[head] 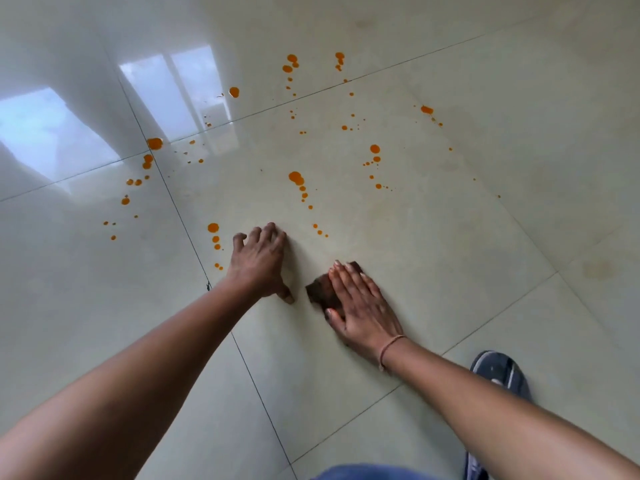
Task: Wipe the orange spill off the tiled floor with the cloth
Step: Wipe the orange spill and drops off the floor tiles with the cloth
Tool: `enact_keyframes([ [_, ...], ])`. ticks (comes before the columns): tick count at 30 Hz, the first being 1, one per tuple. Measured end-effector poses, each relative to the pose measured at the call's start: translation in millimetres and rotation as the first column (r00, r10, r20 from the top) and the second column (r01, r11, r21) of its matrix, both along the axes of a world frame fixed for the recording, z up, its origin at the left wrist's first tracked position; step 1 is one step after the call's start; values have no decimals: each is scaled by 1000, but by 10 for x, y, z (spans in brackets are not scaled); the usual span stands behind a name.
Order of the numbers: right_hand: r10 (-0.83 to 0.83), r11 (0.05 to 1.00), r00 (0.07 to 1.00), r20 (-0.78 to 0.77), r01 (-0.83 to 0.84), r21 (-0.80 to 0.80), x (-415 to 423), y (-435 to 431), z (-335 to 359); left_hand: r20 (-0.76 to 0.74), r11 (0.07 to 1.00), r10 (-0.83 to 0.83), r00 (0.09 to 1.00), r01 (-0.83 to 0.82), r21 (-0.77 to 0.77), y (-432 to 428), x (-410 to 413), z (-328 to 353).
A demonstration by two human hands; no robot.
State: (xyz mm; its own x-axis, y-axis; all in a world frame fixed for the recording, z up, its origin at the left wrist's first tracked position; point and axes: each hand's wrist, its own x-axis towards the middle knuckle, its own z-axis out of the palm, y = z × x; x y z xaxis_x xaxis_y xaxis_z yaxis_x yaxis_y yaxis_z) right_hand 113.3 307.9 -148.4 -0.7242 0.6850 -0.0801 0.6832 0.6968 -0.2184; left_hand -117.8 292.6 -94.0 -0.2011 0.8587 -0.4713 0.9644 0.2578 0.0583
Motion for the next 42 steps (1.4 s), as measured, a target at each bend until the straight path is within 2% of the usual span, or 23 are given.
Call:
enact_keyframes([
  [4, -287, 958, 956, -65, 286, -18, -494, 534, -44, 14, 995, 85, 996, -84, -58, 251, -168, -37],
  [5, -300, 954, 950, -85, 300, -13, -630, 552, -61, 15, 994, 82, 996, -81, -78, 321, -200, -53],
  [9, -3, 1000, 998, -62, 5, 28, -411, 276, -108, 33, 990, 68, 997, -63, -124, 445, -271, -89],
  [11, 78, 997, 995, -56, -77, 17, -180, 288, -75, 55, 989, 85, 995, -77, -129, 446, -264, -91],
  [13, 47, 999, 997, -61, -46, 8, -294, 491, -78, 69, 988, 103, 992, -94, -125, 452, -233, -83],
  [18, -130, 991, 990, -62, 129, -23, -1353, 1207, -69, 70, 993, 105, 992, -100, -70, 418, -253, -113],
  [20, -106, 994, 991, -80, 106, -1, -1373, 1263, -90, 76, 993, 102, 992, -98, -61, 415, -289, -123],
  [24, 38, 999, 998, -46, -38, 2, -758, 869, -44, 76, 990, 121, 990, -115, -83, 428, -251, -57],
  [26, 54, 998, 998, -37, -54, -8, -845, 1013, -54, 55, 989, 112, 992, -106, -101, 460, -226, -29],
  [31, -135, 991, 989, -54, 134, -28, -1739, 1583, -26, 38, 986, 117, 992, -112, -121, 468, -241, -93],
  [32, -112, 993, 992, -49, 111, -29, -1702, 1544, -33, 42, 987, 114, 993, -109, -121, 474, -239, -96],
  [36, 169, 986, 985, -23, -169, 4, -1036, 1418, -40, 40, 985, 117, 992, -111, -130, 467, -236, -62],
  [37, 162, 987, 986, -27, -161, 12, -1021, 1530, -50, 39, 985, 120, 992, -114, -131, 475, -228, -58],
  [40, -25, 1000, 999, -41, 25, 0, -1496, 1825, -14, 35, 984, 122, 992, -116, -134, 474, -221, -67],
  [42, -10, 1000, 999, -39, 9, -22, -1742, 1769, -4, 21, 986, 113, 993, -110, -127, 472, -233, -71],
])
